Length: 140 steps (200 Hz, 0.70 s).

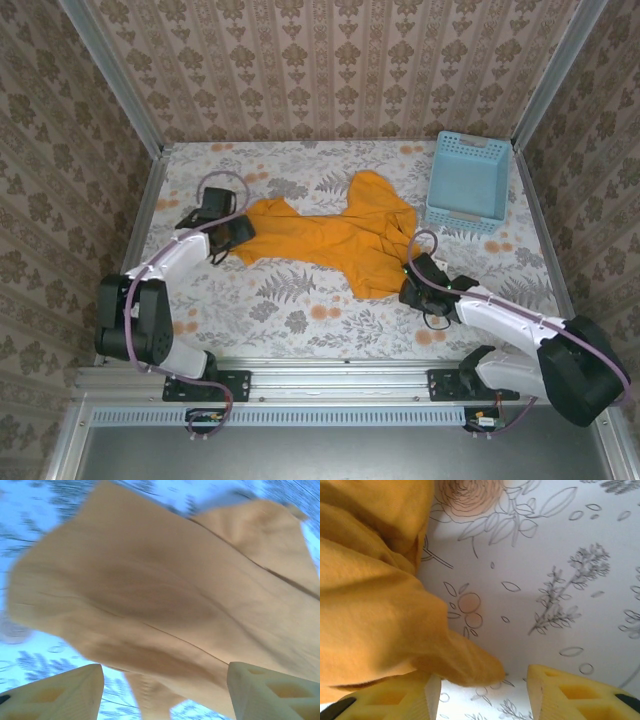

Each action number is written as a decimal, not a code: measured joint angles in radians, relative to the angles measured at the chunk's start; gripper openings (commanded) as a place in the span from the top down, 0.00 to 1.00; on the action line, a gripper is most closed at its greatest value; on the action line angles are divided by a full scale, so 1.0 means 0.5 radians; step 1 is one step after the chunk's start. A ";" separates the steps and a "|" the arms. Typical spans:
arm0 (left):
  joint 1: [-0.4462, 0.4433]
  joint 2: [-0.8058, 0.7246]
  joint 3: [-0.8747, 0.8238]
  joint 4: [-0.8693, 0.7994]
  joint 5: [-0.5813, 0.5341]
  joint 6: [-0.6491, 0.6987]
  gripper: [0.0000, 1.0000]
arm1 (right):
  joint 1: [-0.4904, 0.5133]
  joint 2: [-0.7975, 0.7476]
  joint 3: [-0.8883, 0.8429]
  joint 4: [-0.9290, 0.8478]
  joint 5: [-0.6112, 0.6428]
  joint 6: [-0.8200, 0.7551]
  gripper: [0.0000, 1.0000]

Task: Fold the inside-out t-shirt

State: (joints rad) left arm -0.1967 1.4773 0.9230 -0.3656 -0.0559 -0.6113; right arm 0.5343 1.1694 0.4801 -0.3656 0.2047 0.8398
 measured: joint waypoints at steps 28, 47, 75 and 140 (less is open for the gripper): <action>0.156 0.072 0.065 -0.055 -0.017 -0.008 0.29 | -0.018 0.130 0.009 0.090 -0.043 -0.059 0.56; 0.224 0.185 0.162 -0.073 -0.023 -0.013 0.30 | -0.040 0.163 0.037 0.072 -0.042 -0.082 0.66; 0.330 0.300 0.243 -0.085 -0.048 -0.015 0.35 | -0.054 0.169 0.044 0.034 -0.021 -0.115 0.81; 0.401 0.504 0.306 -0.109 -0.008 -0.043 0.65 | -0.061 -0.008 0.087 -0.005 0.002 -0.142 0.91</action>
State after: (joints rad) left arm 0.0040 1.7294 1.0760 -0.4202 -0.0601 -0.6327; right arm 0.5037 1.1652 0.5236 -0.3683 0.2054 0.7689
